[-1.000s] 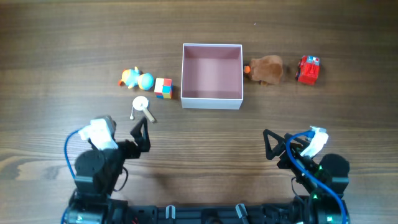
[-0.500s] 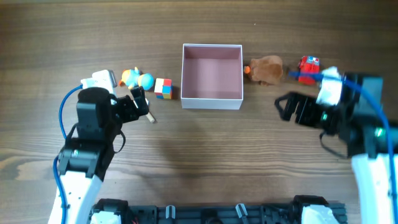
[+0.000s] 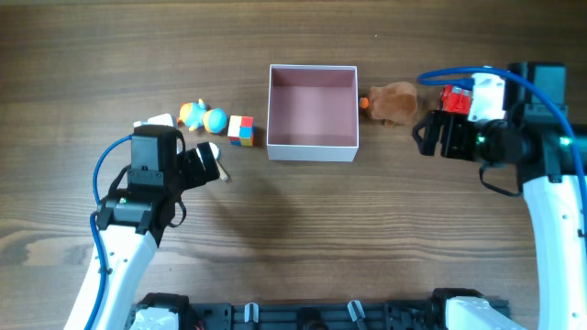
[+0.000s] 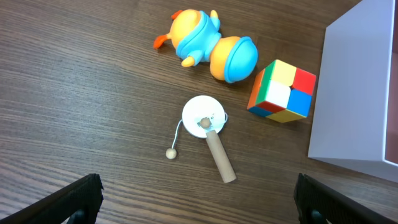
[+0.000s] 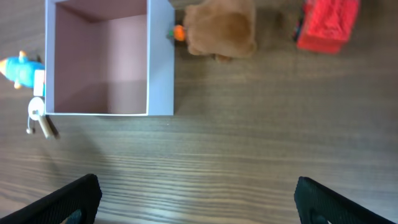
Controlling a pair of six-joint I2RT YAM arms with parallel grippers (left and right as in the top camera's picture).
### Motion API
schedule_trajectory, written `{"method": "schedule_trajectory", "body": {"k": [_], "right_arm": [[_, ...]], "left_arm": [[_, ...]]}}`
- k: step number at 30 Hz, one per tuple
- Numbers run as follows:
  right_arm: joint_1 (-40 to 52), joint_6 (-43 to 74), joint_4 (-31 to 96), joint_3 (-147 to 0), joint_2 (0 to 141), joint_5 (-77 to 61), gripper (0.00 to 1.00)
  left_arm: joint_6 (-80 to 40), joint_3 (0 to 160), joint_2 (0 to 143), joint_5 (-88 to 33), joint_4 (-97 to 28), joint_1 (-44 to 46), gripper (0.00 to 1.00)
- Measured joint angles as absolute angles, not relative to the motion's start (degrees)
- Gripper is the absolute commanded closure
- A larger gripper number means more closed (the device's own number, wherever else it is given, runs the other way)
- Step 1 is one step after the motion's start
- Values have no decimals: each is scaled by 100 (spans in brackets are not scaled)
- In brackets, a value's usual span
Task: Pack container
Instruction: 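Grasp the brown plush toy with the right gripper and lift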
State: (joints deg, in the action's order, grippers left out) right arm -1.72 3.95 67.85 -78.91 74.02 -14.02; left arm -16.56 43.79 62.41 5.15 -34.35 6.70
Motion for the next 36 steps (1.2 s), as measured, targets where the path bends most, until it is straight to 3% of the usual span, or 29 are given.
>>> {"method": "schedule_trajectory", "body": {"k": [8, 21, 36], "right_arm": [[770, 119, 6018, -7891, 8221, -390, 0], [788, 231, 4915, -7894, 9067, -80, 0], [639, 434, 4998, -9087, 11389, -237, 0]], "left_arm": [[-1656, 4379, 6241, 532, -3437, 670, 0], [-1656, 4379, 6241, 532, -3439, 670, 0], [-1656, 4379, 6241, 534, -3439, 670, 0]]}}
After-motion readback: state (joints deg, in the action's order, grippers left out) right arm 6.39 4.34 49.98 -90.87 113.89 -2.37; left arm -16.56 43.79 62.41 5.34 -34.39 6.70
